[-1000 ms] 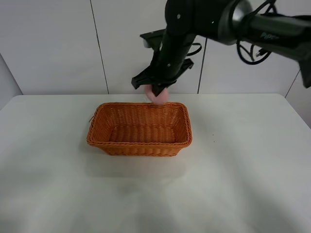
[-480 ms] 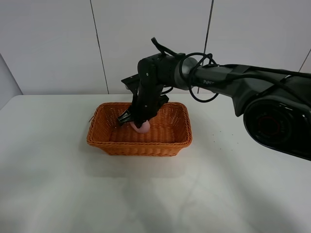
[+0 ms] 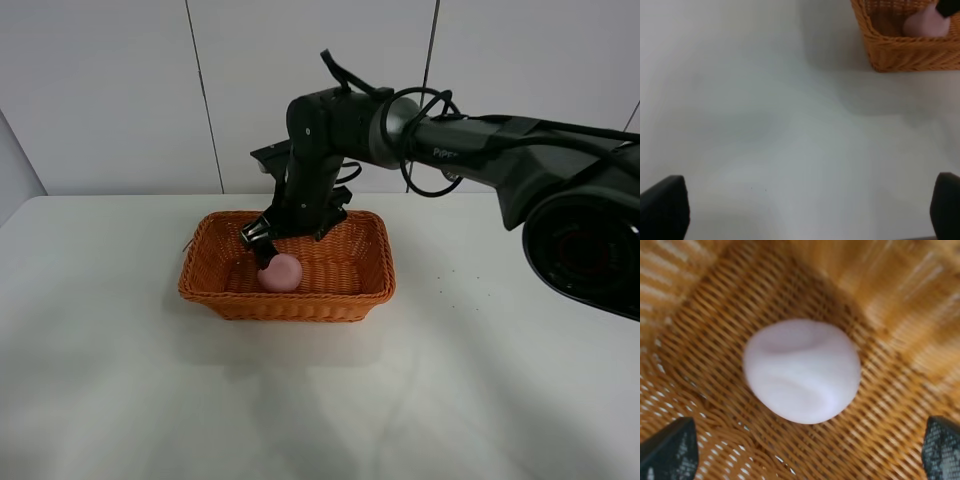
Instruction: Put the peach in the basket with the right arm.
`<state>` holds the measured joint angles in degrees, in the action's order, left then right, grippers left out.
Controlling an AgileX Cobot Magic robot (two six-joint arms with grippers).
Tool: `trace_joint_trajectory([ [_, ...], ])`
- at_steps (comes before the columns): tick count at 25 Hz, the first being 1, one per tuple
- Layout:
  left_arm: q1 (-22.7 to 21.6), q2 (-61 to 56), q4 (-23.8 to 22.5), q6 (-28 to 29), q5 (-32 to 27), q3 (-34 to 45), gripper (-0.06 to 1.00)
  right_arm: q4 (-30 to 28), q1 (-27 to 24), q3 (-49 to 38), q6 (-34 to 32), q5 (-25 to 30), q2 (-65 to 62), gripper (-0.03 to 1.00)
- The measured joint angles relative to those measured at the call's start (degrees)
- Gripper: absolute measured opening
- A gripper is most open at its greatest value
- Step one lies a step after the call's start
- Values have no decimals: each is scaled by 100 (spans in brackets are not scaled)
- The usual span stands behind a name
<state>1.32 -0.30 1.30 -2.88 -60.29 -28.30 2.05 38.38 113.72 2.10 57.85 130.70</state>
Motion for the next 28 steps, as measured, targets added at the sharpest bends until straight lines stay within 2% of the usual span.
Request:
trace_joint_trajectory([
  [8,0,0,0,0,0,0,99,20,-393,1026,-63,947,-390,70],
  [15,0,0,0,0,0,0,99,73,-867,1102,-68,1168,-390,70],
  [18,0,0,0,0,0,0,99,98,-1231,1102,-80,1168,-390,70],
  [28,0,0,0,0,0,0,99,62,-2929,1102,-210,1175,-390,70],
])
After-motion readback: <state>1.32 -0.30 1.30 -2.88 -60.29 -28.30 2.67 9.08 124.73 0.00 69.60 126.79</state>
